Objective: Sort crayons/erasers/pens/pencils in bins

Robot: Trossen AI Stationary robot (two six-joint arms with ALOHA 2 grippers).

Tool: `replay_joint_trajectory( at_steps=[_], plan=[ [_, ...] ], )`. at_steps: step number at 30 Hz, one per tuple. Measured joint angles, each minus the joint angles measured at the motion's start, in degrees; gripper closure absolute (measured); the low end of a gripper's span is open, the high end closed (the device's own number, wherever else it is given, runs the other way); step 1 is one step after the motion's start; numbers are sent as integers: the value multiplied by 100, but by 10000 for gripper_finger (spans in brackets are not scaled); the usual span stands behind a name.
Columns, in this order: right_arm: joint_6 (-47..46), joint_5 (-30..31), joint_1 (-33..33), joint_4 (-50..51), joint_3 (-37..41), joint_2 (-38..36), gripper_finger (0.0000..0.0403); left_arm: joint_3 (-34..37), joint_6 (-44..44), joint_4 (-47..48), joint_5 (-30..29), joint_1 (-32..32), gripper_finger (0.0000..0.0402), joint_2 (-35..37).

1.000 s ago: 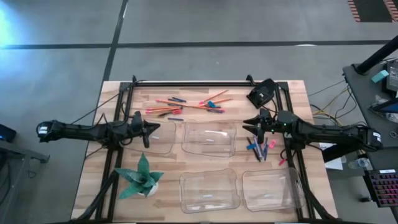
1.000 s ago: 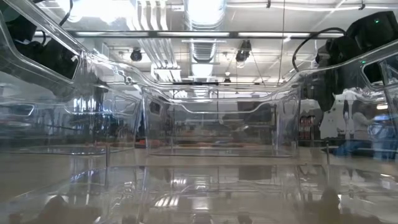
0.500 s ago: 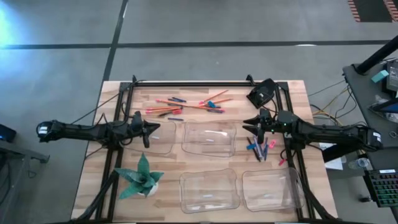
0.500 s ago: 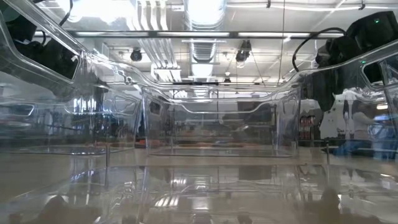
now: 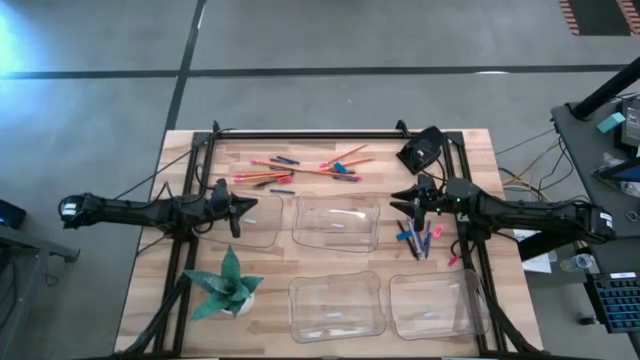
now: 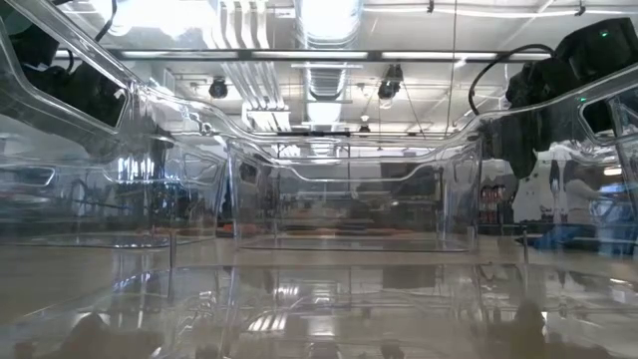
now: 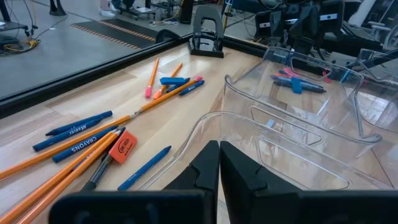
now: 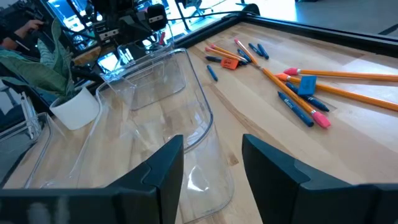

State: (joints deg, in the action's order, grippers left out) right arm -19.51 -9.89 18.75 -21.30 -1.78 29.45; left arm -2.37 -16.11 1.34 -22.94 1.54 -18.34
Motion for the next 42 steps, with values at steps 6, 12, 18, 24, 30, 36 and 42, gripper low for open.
replay_joint_trajectory(
  at_steps=[6, 12, 18, 24, 30, 36, 42],
  plan=[
    [1, 2, 0, 1, 0, -2, 248, -1, -1, 0, 2, 0, 402, 0],
    [0, 1, 0, 1, 0, -2, 248, -1, -1, 0, 0, 1, 402, 0],
    [0, 0, 1, 2, 1, 0, 248, 0, -1, 0, 2, 0, 402, 0],
    [1, 1, 0, 2, 0, 0, 248, -2, -1, 0, 0, 0, 402, -1],
    [0, 1, 0, 2, 1, -1, 248, -1, -1, 0, 0, 0, 402, 0],
    [437, 105, 2, -160, 0, 0, 248, -2, 1, 0, 1, 0, 402, 1],
    [1156, 104, 2, -175, 0, 0, 248, 0, -1, 0, 0, 2, 402, -1]
  ],
)
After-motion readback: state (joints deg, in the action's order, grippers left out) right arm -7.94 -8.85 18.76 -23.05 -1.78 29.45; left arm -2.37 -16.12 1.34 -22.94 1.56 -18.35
